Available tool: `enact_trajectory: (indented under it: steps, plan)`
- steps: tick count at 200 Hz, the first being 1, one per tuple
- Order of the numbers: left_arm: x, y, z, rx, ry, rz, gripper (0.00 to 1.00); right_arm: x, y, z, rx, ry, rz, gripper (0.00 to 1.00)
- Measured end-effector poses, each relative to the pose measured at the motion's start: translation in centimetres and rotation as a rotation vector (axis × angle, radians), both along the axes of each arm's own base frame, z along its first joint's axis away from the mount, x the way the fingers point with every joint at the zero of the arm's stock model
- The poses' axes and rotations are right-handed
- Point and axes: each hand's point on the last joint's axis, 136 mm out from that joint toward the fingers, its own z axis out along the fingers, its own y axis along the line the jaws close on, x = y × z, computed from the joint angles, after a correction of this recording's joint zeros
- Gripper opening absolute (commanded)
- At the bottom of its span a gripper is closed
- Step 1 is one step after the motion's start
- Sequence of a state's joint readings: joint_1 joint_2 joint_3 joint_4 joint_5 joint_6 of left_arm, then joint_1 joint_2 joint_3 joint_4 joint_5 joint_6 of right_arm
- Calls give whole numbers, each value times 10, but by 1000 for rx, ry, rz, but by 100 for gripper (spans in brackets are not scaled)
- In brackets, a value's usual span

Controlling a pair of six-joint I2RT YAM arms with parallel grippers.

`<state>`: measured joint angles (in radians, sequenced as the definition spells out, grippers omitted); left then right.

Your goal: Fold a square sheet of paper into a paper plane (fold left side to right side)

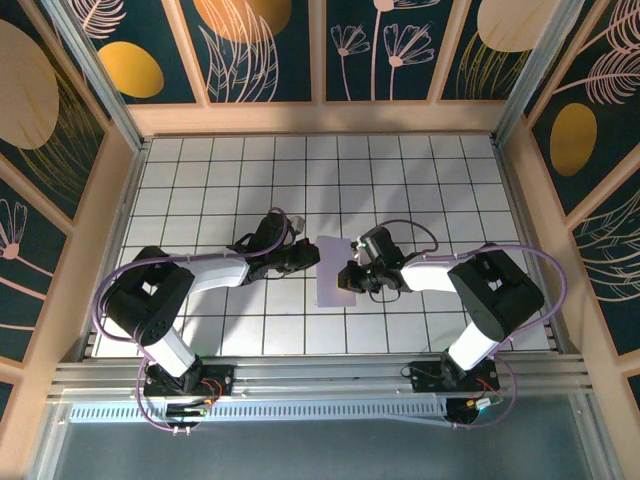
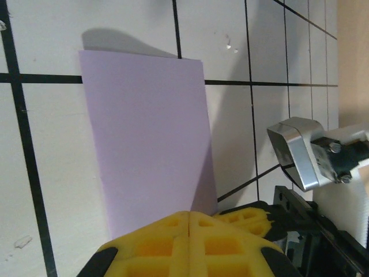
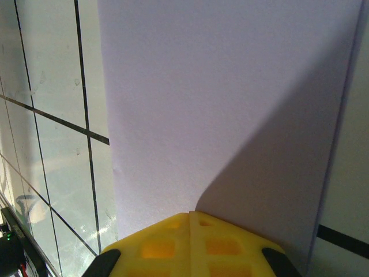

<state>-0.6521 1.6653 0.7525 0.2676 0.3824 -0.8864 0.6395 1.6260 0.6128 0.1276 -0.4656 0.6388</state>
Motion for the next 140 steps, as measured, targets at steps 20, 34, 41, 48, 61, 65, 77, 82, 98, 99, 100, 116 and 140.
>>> enact_trajectory:
  steps: [20,34,41,48,61,65,77,82,98,99,100,116,140]
  plan:
    - [0,-3,-13,12,32,-11,6,0,0,0,0,0,0,0]
    - [-3,-4,-26,24,64,-23,6,0,0,0,0,0,0,0]
    - [-5,-4,-33,31,81,-29,6,0,0,0,0,0,0,0]
    - [-7,-4,-38,36,93,-32,6,0,0,0,0,1,0,0]
    - [-10,-5,-44,39,110,-41,6,0,0,0,0,1,0,0]
    - [-10,-5,-45,39,114,-43,6,0,0,0,0,1,1,0]
    - [-10,-7,-46,38,118,-49,6,0,1,0,1,2,1,0]
    - [-10,-8,-46,37,120,-52,6,0,1,0,0,3,1,0]
    - [-9,-11,-48,39,125,-57,6,0,1,0,0,4,2,0]
    - [-9,-11,-48,39,125,-57,6,0,1,0,0,4,2,0]
    - [-9,-11,-48,40,126,-57,6,0,1,0,-1,4,2,0]
    - [-10,-11,-49,44,128,-56,6,0,1,1,-1,5,2,0]
    - [-10,-11,-49,45,129,-56,5,1,1,2,-5,10,1,10]
